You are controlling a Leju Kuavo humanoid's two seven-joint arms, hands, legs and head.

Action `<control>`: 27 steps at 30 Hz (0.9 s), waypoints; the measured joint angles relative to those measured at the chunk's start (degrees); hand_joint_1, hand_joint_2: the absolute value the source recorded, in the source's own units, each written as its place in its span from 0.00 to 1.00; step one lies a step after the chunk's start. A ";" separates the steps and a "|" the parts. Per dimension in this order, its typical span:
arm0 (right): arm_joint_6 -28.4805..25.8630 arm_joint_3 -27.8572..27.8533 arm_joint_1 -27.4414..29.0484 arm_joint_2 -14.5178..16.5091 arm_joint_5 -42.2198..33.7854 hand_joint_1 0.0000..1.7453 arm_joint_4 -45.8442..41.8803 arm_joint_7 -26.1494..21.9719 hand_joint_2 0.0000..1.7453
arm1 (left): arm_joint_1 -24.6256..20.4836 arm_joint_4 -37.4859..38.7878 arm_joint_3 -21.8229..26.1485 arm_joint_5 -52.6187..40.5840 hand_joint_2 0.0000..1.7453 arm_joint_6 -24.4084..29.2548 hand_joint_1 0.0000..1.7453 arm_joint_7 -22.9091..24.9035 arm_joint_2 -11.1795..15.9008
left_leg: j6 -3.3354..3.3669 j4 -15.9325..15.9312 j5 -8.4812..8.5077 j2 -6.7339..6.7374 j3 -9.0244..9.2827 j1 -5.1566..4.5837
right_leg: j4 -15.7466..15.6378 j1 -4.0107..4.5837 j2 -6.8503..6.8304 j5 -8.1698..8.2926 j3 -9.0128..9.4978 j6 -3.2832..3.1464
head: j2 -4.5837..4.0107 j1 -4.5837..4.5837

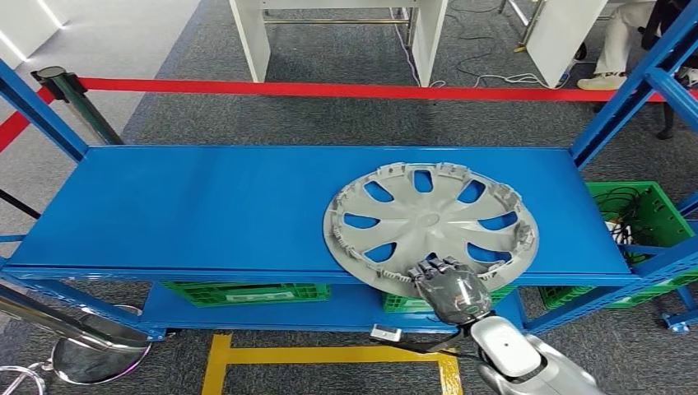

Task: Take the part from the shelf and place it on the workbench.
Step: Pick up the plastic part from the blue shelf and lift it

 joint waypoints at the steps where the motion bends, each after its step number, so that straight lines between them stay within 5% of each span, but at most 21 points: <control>1: -0.64 -0.10 0.51 0.00 0.17 1.00 -0.75 -0.05 1.00 | 0.02 0.00 0.01 0.07 0.00 0.06 0.00 -0.05 0.00 | 0.00 0.00 0.00 0.00 0.00 0.00 | 0.00 0.00 0.00 0.00 0.00 0.00 | 0.00 0.00; 27: -4.51 -1.95 5.96 0.00 1.49 1.00 -8.97 -0.68 1.00 | 0.11 0.00 0.04 0.28 0.00 0.50 0.00 -0.80 0.00 | 0.00 -0.01 0.00 0.00 -0.03 0.00 | 0.00 0.00 0.00 0.00 -0.02 0.00 | 0.00 0.00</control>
